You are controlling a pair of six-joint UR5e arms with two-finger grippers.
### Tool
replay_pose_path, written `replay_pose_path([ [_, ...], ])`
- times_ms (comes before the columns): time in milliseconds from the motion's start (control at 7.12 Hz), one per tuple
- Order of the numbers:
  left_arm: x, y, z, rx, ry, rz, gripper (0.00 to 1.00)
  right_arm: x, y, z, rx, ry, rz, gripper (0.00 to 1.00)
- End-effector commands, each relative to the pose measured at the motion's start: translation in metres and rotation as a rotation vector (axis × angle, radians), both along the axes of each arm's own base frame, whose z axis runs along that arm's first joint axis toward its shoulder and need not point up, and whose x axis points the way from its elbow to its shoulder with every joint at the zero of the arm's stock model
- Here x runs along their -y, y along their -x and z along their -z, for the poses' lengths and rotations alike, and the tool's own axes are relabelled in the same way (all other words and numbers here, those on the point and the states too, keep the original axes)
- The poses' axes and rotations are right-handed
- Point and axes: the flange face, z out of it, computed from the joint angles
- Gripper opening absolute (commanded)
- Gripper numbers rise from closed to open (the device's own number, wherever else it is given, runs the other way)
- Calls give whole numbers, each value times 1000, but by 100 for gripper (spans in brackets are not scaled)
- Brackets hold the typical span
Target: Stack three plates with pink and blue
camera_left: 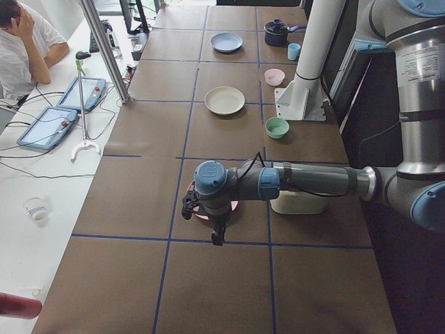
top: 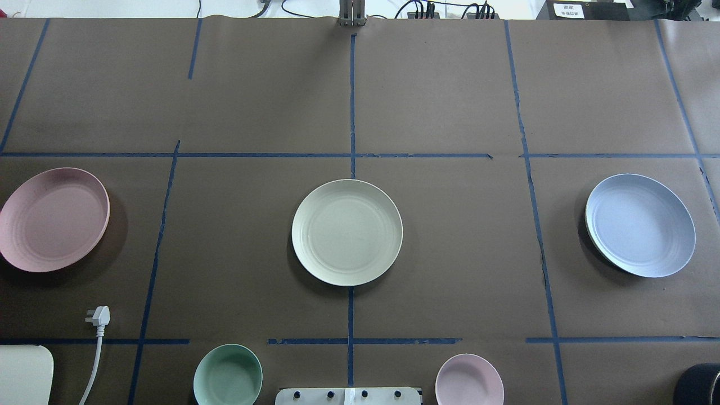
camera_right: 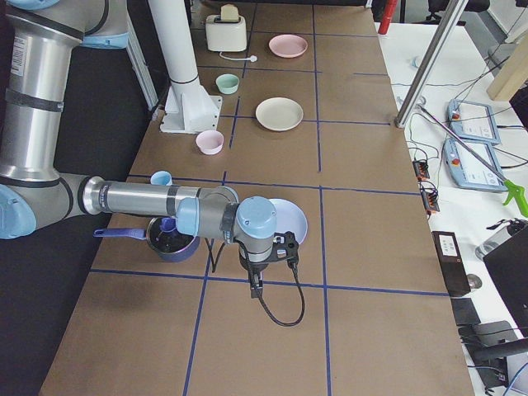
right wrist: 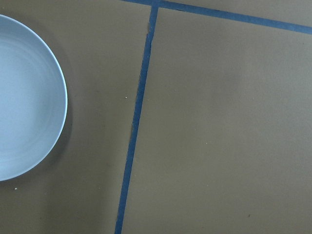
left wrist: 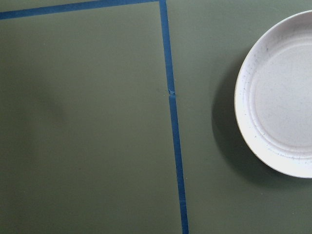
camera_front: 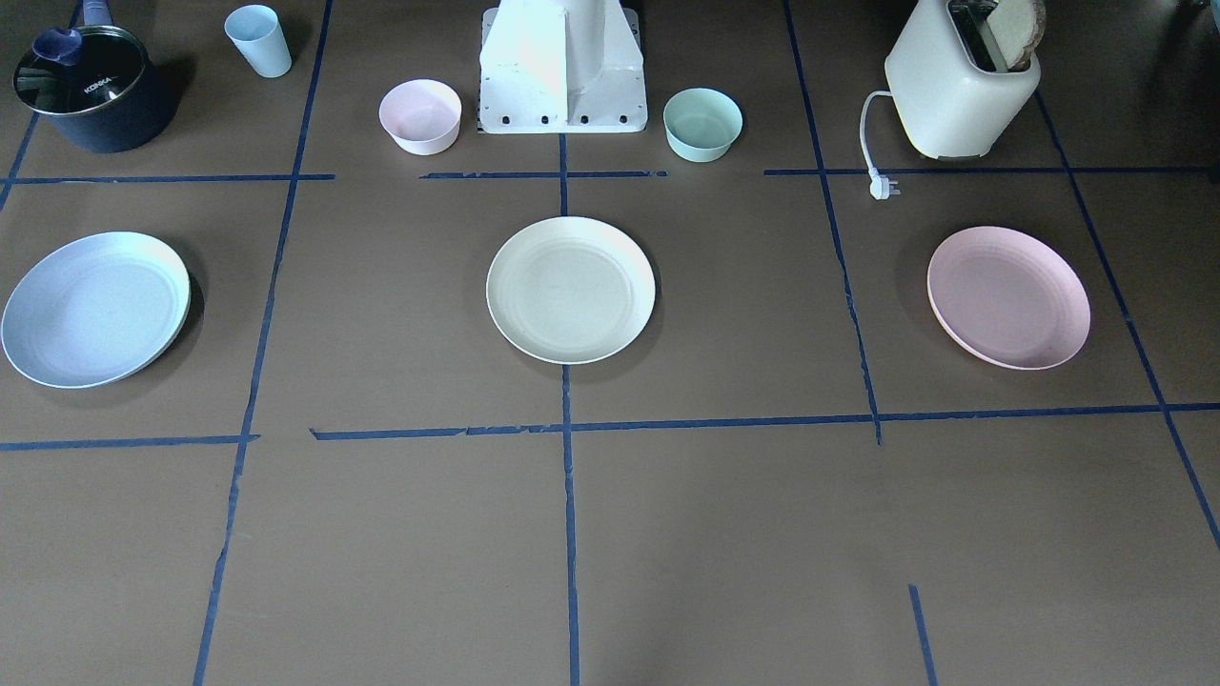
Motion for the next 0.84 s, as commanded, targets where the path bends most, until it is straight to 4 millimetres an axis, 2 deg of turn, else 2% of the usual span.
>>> replay_pose_path([
  [0, 50, -6, 35, -12, -125, -5, 100, 0, 0, 0, 0, 1, -1, 100],
  [140, 50, -10, 27, -40, -125, -12, 100, 1, 1, -1, -1, 1, 1, 100],
  [281, 53, -28, 31, -62, -182, -48, 100, 1, 1, -1, 0, 1, 1, 100],
  [421, 44, -47, 7, -68, -149, -37, 100, 1, 1, -1, 0, 2, 0, 100],
  [562, 45, -77, -5, -86, -96, 37, 100, 1, 1, -1, 0, 2, 1, 100],
  [702, 41, -102, -41, -119, -54, 118, 100, 1, 1, -1, 0, 2, 1, 100],
])
